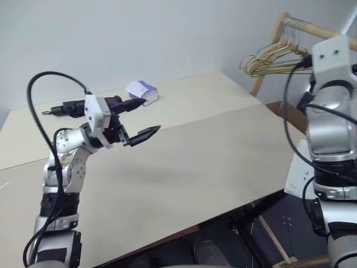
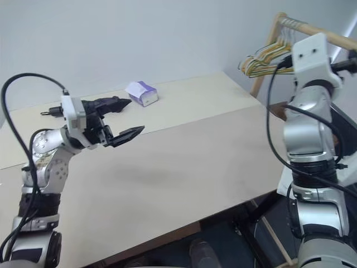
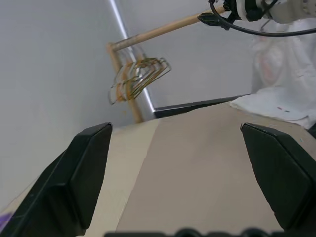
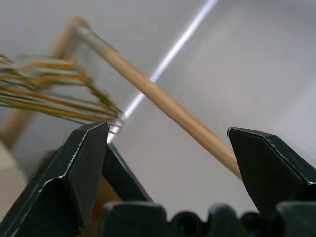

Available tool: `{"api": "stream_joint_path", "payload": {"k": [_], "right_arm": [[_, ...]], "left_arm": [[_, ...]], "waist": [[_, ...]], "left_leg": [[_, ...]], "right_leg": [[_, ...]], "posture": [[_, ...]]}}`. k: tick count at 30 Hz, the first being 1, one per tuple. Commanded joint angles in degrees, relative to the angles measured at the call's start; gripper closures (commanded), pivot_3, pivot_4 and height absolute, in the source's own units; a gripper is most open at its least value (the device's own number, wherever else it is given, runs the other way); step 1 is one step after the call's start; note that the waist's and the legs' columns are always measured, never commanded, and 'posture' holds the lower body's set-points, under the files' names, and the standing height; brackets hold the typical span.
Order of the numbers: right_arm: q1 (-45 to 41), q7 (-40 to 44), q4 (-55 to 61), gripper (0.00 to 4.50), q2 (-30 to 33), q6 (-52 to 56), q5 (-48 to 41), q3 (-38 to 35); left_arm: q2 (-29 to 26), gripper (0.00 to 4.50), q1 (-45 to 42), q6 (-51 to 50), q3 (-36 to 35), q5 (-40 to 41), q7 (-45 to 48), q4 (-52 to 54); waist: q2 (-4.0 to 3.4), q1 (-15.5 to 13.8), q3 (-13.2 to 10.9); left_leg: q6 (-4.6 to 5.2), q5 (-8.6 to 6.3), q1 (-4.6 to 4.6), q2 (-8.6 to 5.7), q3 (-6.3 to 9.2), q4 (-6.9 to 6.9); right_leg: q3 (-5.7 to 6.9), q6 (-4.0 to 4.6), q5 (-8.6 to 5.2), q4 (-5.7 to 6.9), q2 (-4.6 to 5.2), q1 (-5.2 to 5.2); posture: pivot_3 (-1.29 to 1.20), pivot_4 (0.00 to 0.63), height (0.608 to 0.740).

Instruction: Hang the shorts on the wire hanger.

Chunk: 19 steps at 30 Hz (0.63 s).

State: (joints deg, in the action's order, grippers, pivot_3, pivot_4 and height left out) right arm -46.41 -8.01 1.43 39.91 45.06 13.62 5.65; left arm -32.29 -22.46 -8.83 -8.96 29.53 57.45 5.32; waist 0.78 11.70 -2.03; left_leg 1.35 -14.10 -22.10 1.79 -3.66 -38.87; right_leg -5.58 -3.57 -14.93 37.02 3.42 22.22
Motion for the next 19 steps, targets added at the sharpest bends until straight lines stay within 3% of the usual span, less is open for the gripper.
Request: {"api": "stream_joint_path", "payload": {"k": [1, 5, 8, 12, 15, 19], "right_arm": [[-2.2, 6.7, -1.8, 0.04, 1.0, -8.2, 0.5, 1.4], [-1.5, 20.9, -3.3, 0.04, -0.1, -11.5, -5.9, 1.9], [4.4, 33.5, -0.2, 0.04, 1.5, -18.3, -9.3, 5.2], [10.9, 44.0, 2.5, 0.04, 3.5, -24.5, -9.2, 9.7], [13.9, 48.8, 4.1, 0.04, 4.7, -28.5, -8.2, 12.1], [14.3, 49.4, 3.4, 0.04, 3.0, -28.3, -6.5, 12.7]], "left_arm": [[-1.2, 0.0, 2.3, -0.2, -2.0, -0.2, -2.5, 4.3], [-1.9, 0.0, 5.6, -0.5, -3.0, -0.6, -4.8, 6.0], [-2.7, 0.0, 7.7, -1.0, -3.7, -0.4, -6.0, 6.8], [-4.1, 0.0, 10.5, -1.6, -3.3, -1.7, -6.6, 7.5], [-4.3, 0.0, 12.1, -2.0, -3.3, -1.7, -7.3, 8.3], [-4.2, 0.0, 13.2, -2.7, -3.1, -1.9, -8.5, 9.1]], "waist": [[0.04, -2.1, 0.0], [0.11, -6.2, -0.1], [0.26, -9.0, -0.1], [0.35, -11.4, -0.1], [0.4, -12.6, -0.1], [0.5, -13.1, -0.2]], "left_leg": [[0.0, 0.0, -0.01, 0.0, 0.0, 0.0], [0.0, 0.0, -0.04, 0.0, -0.04, 0.0], [0.02, -0.01, -0.08, 0.02, -0.06, 0.01], [0.03, -0.02, -0.2, 0.03, -0.08, 0.0], [0.03, -0.02, -0.25, 0.01, -0.09, 0.0], [0.02, -0.01, -0.25, 0.03, -0.09, -0.04]], "right_leg": [[0.01, 0.0, 0.0, 0.0, 0.0, 0.01], [0.08, 0.08, 0.04, -0.04, -0.01, 0.05], [0.16, 0.15, 0.07, -0.13, -0.03, 0.08], [0.28, 0.19, 0.08, -0.17, 0.0, 0.14], [0.33, 0.21, 0.08, -0.2, 0.0, 0.18], [0.4, 0.31, 0.14, -0.18, -0.03, 0.19]], "posture": [[0.06, 0.0, 0.74], [0.09, 0.0, 0.74], [0.12, 0.0, 0.74], [0.14, 0.0, 0.74], [0.15, 0.0, 0.74], [0.16, 0.0, 0.74]]}}
